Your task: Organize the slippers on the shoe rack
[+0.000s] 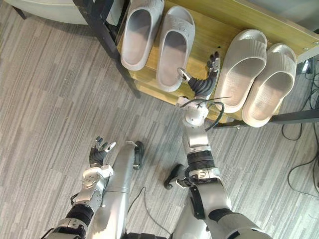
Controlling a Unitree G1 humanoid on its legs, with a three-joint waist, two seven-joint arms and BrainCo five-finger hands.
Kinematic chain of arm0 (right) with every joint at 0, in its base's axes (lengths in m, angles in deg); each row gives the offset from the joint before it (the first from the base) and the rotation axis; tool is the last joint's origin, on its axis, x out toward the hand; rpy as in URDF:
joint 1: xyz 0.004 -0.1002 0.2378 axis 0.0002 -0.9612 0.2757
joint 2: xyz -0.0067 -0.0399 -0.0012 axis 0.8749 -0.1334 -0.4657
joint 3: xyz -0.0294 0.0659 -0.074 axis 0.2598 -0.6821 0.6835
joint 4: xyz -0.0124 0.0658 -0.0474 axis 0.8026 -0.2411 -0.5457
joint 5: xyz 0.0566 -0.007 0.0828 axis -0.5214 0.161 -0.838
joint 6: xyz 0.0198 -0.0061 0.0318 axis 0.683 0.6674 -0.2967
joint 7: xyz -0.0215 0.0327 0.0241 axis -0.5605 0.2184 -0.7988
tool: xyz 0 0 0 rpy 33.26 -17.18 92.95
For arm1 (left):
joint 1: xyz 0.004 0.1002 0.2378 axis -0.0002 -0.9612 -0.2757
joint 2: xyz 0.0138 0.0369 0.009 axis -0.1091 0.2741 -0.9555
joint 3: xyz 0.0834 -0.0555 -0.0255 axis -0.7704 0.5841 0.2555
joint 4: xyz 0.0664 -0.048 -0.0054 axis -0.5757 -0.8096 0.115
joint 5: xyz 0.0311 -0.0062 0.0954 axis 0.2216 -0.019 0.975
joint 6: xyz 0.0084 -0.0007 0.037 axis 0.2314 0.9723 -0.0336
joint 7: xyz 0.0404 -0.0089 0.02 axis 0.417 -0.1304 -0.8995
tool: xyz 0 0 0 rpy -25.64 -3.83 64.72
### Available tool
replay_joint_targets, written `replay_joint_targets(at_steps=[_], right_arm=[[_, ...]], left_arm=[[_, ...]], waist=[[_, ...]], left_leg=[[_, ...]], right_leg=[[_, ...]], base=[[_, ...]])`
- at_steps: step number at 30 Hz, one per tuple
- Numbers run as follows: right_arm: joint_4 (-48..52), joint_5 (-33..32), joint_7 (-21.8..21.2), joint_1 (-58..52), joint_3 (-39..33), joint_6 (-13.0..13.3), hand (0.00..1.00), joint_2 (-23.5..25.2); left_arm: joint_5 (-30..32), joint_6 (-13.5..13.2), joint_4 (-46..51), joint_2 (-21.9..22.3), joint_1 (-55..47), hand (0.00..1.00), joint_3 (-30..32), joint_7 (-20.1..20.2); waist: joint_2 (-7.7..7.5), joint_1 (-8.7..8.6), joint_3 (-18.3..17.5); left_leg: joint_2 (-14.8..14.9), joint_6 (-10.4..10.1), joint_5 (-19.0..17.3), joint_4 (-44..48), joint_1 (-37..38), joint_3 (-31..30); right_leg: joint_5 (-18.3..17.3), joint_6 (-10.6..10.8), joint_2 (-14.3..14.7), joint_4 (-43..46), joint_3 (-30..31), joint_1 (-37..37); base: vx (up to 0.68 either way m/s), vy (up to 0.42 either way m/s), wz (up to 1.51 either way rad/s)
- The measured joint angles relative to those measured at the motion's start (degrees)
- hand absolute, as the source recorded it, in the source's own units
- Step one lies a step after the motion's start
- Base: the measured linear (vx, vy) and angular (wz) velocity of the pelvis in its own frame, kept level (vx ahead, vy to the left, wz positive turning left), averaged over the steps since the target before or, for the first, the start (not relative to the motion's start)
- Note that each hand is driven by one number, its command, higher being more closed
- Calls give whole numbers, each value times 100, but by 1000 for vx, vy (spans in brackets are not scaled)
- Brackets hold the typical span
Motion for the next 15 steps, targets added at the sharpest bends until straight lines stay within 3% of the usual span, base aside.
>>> replay_joint_targets(at_steps=[3,15], right_arm=[[-111,-180,-48,-10,-35,218,0,86],[-298,-645,-258,2,-26,512,0,88]], left_arm=[[0,12,-5,41,0,0,85,-1],[5,35,-21,124,2,0,224,-6]], waist=[[-2,1,1],[-2,3,1]], left_leg=[[-1,-5,3,0,1,-7],[-25,-30,17,-9,1,-78]], right_leg=[[0,0,3,0,-6,5],[-1,0,10,-20,-88,66]], base=[[0,0,0],[0,2,1]])
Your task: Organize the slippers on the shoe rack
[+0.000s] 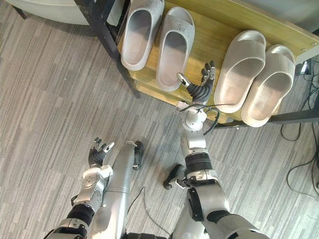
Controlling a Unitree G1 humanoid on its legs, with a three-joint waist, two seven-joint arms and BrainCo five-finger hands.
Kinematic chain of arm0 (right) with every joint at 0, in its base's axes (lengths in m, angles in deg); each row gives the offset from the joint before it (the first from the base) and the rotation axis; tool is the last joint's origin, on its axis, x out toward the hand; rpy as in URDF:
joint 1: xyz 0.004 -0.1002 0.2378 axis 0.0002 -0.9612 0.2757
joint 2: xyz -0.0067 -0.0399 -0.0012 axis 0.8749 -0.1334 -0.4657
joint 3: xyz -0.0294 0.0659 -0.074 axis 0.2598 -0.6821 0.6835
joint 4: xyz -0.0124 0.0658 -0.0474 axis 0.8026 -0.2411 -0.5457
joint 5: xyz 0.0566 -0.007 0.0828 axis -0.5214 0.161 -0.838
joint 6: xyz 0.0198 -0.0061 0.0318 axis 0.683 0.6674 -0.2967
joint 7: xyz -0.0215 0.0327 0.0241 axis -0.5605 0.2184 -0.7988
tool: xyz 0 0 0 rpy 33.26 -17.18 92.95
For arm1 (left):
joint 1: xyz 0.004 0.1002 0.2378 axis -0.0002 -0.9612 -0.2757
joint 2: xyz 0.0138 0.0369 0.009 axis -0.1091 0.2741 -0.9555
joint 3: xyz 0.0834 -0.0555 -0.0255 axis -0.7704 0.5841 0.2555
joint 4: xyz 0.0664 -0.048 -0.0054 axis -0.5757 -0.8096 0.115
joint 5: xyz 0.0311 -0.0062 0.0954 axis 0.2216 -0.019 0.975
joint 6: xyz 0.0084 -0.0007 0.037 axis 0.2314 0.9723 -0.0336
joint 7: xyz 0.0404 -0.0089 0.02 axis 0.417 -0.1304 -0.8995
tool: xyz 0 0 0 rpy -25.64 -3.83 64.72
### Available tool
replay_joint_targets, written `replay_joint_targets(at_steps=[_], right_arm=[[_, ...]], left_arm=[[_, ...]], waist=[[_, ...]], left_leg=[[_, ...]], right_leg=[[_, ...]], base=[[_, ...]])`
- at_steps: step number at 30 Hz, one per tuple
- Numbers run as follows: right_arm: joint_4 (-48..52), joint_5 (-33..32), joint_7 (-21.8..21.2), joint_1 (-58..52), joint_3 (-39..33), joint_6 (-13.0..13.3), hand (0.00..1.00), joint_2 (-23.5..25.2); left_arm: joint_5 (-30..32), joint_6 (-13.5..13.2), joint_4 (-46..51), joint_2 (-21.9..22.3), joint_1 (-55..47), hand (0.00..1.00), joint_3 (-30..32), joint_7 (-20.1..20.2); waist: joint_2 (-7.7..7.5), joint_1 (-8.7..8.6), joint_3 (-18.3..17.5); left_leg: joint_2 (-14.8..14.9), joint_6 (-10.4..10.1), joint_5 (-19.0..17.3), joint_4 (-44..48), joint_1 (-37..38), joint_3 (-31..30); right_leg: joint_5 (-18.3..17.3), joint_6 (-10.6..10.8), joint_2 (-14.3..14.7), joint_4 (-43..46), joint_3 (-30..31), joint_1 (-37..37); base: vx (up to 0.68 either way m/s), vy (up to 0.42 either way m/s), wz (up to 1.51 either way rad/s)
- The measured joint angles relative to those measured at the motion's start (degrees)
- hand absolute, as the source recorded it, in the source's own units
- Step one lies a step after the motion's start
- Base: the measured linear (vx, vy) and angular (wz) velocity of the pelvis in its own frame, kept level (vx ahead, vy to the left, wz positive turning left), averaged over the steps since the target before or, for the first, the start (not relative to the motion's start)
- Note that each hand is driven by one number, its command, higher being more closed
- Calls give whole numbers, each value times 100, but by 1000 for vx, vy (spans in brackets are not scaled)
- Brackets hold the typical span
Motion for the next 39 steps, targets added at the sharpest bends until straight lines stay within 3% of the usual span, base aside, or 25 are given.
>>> replay_joint_targets(at_steps=[14,31,39], right_arm=[[-100,-270,-173,203,352,34,0,57],[-516,-493,-148,627,503,5,0,96],[-734,-494,-100,786,511,-83,0,-65]], left_arm=[[3,23,-86,75,98,0,-1,-4],[1,23,-167,89,130,0,2,-101],[-2,24,-314,188,143,0,1,-106]], waist=[[4,147,-2],[55,202,-30],[201,267,-112]], left_leg=[[-68,-41,30,-67,-10,-93],[-108,-64,40,-65,-54,-154],[-104,-92,56,-62,-70,-176]], right_leg=[[-6,5,-14,-53,-104,65],[-30,-31,-32,-25,-173,77],[-63,-97,-31,3,-211,77]], base=[[3,3,3],[-1,2,1],[0,0,0]])
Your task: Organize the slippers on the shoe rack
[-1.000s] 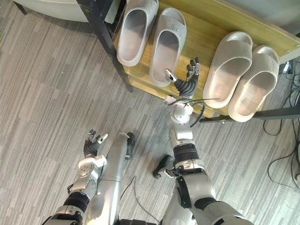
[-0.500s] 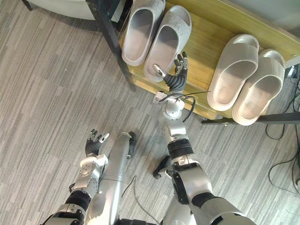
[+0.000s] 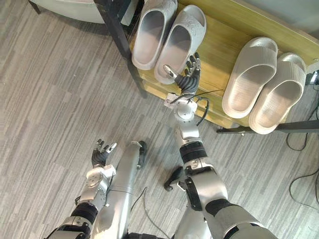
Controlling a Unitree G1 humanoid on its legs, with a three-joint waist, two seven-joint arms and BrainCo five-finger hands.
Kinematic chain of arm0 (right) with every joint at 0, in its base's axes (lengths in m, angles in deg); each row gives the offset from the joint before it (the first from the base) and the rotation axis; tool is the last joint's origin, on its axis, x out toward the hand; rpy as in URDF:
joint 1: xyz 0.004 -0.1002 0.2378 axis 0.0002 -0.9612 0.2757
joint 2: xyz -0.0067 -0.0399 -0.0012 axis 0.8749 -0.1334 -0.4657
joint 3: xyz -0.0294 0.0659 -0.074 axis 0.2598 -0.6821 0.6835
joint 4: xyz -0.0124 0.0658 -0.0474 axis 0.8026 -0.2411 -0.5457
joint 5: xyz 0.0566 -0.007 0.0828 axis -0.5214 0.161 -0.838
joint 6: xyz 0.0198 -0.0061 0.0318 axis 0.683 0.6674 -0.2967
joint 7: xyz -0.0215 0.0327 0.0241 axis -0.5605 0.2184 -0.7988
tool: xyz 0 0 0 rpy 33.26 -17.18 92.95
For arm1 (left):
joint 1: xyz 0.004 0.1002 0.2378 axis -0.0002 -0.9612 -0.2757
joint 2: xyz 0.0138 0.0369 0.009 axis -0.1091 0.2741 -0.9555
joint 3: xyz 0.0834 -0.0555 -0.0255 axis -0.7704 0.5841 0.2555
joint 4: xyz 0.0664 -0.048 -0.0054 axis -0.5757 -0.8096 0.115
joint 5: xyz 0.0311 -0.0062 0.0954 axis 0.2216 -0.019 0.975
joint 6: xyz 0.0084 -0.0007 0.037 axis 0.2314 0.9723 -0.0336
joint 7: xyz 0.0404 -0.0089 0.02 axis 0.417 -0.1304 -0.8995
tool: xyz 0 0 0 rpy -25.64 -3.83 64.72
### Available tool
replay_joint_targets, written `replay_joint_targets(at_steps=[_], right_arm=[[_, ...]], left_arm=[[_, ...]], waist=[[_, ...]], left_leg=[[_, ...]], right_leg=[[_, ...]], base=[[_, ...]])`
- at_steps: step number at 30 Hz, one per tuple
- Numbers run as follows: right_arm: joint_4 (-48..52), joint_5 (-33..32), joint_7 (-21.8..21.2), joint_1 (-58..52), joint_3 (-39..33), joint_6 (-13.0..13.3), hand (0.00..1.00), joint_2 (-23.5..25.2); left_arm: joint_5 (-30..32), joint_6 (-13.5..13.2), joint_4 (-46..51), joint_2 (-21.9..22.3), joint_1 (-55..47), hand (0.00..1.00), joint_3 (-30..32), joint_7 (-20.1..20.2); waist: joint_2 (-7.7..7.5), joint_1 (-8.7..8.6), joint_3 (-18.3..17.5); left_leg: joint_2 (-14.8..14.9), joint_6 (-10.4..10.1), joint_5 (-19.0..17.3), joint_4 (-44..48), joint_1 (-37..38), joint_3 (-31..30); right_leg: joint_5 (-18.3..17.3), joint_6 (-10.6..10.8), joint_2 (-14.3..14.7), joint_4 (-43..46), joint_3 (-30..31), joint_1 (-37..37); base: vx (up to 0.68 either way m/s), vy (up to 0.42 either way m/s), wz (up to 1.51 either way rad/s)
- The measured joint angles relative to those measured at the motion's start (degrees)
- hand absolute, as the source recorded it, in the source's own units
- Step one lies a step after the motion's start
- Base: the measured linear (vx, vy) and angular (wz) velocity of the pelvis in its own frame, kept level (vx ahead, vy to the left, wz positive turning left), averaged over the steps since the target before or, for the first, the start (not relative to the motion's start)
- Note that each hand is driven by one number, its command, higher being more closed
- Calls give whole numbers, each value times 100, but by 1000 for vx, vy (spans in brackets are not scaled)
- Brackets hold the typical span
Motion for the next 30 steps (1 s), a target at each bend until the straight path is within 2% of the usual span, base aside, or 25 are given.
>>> replay_joint_targets(at_steps=[10,16,25,30], right_arm=[[-14,46,-7,3,8,-82,0,-29],[105,83,4,-51,-16,-235,0,-41],[1250,588,177,-761,-141,-336,0,93],[1974,865,276,-1151,-247,-372,0,264]], left_arm=[[-4,1,-68,16,0,0,0,-2],[-9,21,-66,11,-2,0,0,-3],[-17,99,-48,1,-77,0,1,-1],[-17,121,38,-33,-145,0,6,-2]], waist=[[51,8,-29],[51,8,-29],[50,-8,-30],[45,-73,-27]], left_leg=[[27,-13,9,4,12,3],[49,-10,9,50,29,17],[167,42,-30,66,218,163],[233,39,-28,62,239,195]], right_leg=[[-5,-11,10,14,6,-2],[-5,-11,22,32,35,5],[12,-28,83,33,197,60],[24,-49,130,27,204,59]], base=[[0,0,0],[0,0,-1],[-8,4,-8],[-7,4,-5]])
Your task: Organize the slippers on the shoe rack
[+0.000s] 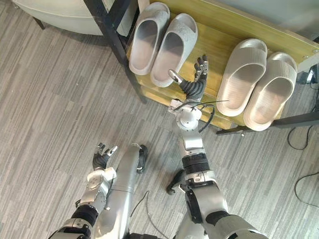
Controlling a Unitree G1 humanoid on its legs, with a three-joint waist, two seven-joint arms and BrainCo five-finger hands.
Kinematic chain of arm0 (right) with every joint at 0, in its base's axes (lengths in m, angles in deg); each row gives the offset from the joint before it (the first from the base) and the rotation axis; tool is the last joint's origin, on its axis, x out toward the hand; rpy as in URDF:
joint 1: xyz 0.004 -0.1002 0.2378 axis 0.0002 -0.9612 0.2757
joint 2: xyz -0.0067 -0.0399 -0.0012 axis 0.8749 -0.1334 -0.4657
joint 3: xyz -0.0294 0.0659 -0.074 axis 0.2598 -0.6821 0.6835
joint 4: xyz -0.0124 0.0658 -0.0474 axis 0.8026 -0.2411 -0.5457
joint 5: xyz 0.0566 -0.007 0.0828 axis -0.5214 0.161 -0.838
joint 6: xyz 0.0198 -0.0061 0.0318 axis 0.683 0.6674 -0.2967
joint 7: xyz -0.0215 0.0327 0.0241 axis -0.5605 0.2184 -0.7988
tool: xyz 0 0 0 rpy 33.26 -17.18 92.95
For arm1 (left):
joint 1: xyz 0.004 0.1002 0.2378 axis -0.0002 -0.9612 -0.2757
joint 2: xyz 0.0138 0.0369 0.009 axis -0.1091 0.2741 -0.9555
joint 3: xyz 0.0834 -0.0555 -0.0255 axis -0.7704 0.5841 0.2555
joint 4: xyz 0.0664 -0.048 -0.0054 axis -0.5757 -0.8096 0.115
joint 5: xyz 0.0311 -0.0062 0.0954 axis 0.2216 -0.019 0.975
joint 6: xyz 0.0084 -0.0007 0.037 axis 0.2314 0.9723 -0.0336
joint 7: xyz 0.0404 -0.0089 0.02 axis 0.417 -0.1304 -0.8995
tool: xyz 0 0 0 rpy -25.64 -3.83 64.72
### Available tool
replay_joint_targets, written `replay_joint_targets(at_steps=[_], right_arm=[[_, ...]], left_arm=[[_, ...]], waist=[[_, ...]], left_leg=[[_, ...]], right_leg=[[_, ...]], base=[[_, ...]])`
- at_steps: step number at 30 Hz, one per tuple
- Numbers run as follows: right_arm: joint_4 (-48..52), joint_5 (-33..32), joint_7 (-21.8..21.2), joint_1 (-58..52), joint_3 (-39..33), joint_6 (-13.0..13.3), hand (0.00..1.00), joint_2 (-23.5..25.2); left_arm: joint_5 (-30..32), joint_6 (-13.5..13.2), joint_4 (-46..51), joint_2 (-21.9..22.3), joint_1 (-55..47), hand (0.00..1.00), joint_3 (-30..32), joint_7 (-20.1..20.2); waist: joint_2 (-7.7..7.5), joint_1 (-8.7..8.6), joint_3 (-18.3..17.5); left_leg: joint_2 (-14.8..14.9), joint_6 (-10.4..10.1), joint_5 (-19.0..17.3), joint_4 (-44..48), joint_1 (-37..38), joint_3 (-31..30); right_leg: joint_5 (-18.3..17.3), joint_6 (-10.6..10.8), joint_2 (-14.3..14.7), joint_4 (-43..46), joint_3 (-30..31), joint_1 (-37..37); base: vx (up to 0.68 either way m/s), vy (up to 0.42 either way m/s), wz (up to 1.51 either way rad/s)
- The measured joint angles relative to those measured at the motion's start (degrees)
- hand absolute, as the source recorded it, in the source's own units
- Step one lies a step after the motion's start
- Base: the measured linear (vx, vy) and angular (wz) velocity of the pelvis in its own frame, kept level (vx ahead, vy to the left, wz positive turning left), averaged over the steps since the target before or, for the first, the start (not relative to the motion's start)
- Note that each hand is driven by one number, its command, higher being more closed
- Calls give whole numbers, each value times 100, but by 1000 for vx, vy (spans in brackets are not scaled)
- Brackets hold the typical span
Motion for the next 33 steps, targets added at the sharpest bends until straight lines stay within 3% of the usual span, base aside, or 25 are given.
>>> replay_joint_targets(at_steps=[4,7,10,12,18,22,26,33], right_arm=[[789,328,46,-496,87,-23,0,57],[1479,557,-3,-1149,284,-25,0,53],[2034,784,-161,-1894,443,1,0,43],[2333,785,-263,-2358,532,26,0,36],[2431,1009,-818,-3360,953,147,0,23],[1658,1246,-1255,-3855,1164,147,0,20],[244,1633,-1467,-4078,1071,82,0,-89],[-2337,1954,-1773,-4148,677,-134,0,-314]], left_arm=[[4,23,20,-49,-54,0,-1,1],[12,37,112,-149,-202,0,-1,7],[17,49,191,-295,-463,0,-5,21],[24,46,226,-360,-637,0,-20,34],[143,82,83,-572,-965,0,-244,153],[251,132,-161,-852,-1125,0,-665,276],[453,162,-472,-874,-1211,0,-1011,376],[869,266,-897,-684,-1418,0,-1192,503]], waist=[[-25,-46,14],[-134,-145,75],[-263,-282,136],[-347,-329,120],[-515,-455,67],[-800,-565,-228],[-841,-680,-612],[-592,-800,-1099]], left_leg=[[50,0,0,-19,97,36],[102,-4,2,-182,408,65],[163,-13,13,-530,881,114],[237,-11,18,-800,1183,248],[332,5,228,-1677,2256,594],[182,11,589,-2785,3119,813],[69,1,973,-3879,3782,905],[-141,-8,1734,-5626,4802,950]], right_leg=[[11,3,57,-19,88,22],[67,22,133,-197,89,303],[165,125,259,-588,74,724],[270,85,292,-892,54,957],[627,165,424,-1864,-3,1930],[1032,259,507,-2880,-48,2620],[1516,326,709,-3993,-134,3208],[2341,475,1061,-5773,-301,4162]], base=[[9,-4,-8],[6,-1,-9],[7,-13,-9],[32,19,-17],[85,30,-8],[93,33,-5],[93,44,-4],[113,15,0]])
